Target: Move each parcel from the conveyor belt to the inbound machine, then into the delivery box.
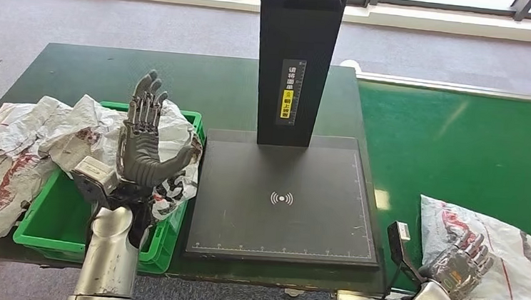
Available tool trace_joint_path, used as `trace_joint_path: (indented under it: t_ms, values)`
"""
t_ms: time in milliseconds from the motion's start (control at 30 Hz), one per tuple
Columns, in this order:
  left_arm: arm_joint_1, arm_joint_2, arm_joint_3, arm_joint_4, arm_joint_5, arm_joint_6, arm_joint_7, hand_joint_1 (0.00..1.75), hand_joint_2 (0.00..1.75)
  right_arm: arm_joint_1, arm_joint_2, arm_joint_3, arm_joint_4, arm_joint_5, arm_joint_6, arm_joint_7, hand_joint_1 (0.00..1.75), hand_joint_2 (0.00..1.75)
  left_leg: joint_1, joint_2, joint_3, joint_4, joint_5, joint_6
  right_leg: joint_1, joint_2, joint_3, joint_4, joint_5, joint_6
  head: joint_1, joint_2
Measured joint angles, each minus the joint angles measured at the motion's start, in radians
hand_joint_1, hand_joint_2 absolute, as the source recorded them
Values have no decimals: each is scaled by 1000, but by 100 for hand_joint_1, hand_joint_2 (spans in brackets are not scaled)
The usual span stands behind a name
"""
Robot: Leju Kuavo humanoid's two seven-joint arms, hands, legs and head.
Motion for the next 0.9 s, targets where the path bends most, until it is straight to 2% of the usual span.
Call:
trace_joint_path:
  t_ms: [167,333,467,900]
  values:
    - [-4,1,-65,34,-3,-30,6,0,175,-18,1,-111,36,-2,-4,-78,0,175,0,-1,0,0,0,0,0,-1,0,0,0,0,0,0]
    - [-7,1,-96,56,-35,-33,13,0,175,-33,0,-181,81,0,4,-21,2,175,0,-1,0,0,1,0,0,-1,0,0,0,0,0,0]
    - [-9,1,-107,61,-54,-32,25,0,175,-36,-1,-213,107,0,16,34,175,175,0,-1,0,0,1,0,0,-1,0,0,0,0,0,0]
    - [-12,1,-125,73,-61,-29,35,0,175,-48,-6,-238,128,0,39,40,175,175,0,-1,0,0,1,0,0,-1,1,0,0,0,0,0]
